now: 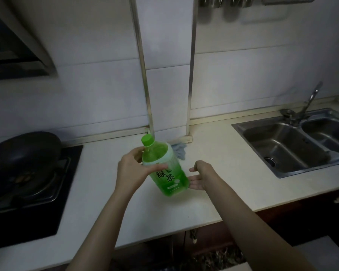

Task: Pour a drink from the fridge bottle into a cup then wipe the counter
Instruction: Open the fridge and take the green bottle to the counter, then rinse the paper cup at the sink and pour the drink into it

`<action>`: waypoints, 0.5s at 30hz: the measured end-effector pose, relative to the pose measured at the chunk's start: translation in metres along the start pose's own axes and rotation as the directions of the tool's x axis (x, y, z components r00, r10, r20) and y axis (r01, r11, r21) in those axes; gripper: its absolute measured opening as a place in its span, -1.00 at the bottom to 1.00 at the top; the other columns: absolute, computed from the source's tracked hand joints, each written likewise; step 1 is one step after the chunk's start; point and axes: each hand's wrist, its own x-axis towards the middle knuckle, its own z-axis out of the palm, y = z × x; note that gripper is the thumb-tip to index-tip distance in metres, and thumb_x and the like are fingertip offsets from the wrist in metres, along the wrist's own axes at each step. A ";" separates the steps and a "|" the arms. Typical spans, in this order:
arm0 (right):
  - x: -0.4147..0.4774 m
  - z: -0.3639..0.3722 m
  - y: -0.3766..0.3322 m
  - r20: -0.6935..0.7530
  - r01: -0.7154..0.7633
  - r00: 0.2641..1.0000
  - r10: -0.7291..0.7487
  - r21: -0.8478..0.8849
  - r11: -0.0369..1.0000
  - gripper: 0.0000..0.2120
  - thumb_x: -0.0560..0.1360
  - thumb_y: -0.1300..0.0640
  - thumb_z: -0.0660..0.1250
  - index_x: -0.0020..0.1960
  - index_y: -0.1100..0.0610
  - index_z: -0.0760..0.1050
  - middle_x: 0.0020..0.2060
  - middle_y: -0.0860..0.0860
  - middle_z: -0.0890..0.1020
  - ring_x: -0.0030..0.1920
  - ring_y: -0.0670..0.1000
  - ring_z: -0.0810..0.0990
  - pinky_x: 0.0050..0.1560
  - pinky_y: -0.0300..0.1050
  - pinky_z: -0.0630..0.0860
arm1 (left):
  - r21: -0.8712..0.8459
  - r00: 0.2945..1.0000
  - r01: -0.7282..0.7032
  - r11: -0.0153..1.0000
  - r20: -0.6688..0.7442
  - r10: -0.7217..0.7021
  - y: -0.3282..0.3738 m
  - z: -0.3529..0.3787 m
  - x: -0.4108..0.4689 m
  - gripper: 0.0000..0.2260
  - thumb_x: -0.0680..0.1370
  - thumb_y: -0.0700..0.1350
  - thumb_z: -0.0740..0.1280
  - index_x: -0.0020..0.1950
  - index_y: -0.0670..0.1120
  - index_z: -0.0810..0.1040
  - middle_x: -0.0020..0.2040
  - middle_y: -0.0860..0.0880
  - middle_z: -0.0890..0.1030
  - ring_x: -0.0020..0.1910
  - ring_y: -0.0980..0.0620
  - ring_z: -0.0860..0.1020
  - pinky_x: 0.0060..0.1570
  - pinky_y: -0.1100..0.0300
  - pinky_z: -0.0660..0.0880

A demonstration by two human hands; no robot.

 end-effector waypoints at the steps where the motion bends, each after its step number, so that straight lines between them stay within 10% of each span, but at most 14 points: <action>1: 0.010 0.003 0.004 -0.007 -0.001 1.000 0.001 0.007 1.000 -0.77 0.56 0.24 0.04 0.12 0.30 0.38 0.06 0.40 0.54 -0.20 0.21 0.57 -0.14 0.09 0.53 | 0.003 1.000 0.003 1.000 -0.002 -0.003 -0.007 0.003 0.003 -0.34 0.08 -0.02 0.71 0.14 0.00 0.60 0.03 0.08 0.68 0.06 0.17 0.63 0.11 0.13 0.58; 11: 0.098 0.040 0.023 -0.034 -0.020 0.999 0.022 0.071 0.997 -0.67 0.52 0.26 0.07 0.24 0.32 0.37 0.01 0.38 0.57 -0.04 0.28 0.62 -0.30 0.00 0.55 | 0.054 1.000 0.001 0.999 0.005 -0.001 -0.065 0.020 0.046 -0.28 0.08 -0.09 0.71 0.22 -0.08 0.60 0.08 0.06 0.68 0.10 0.15 0.61 0.15 0.08 0.58; 15: 0.119 0.051 0.021 -0.058 0.001 0.998 0.002 0.043 0.999 -0.68 0.51 0.25 0.08 0.22 0.30 0.40 0.03 0.35 0.57 0.02 0.27 0.62 -0.03 0.15 0.59 | 0.083 1.000 -0.009 0.997 0.007 0.009 -0.080 0.021 0.060 -0.27 0.08 -0.09 0.71 0.21 -0.07 0.60 0.07 0.07 0.68 0.10 0.14 0.62 0.14 0.13 0.57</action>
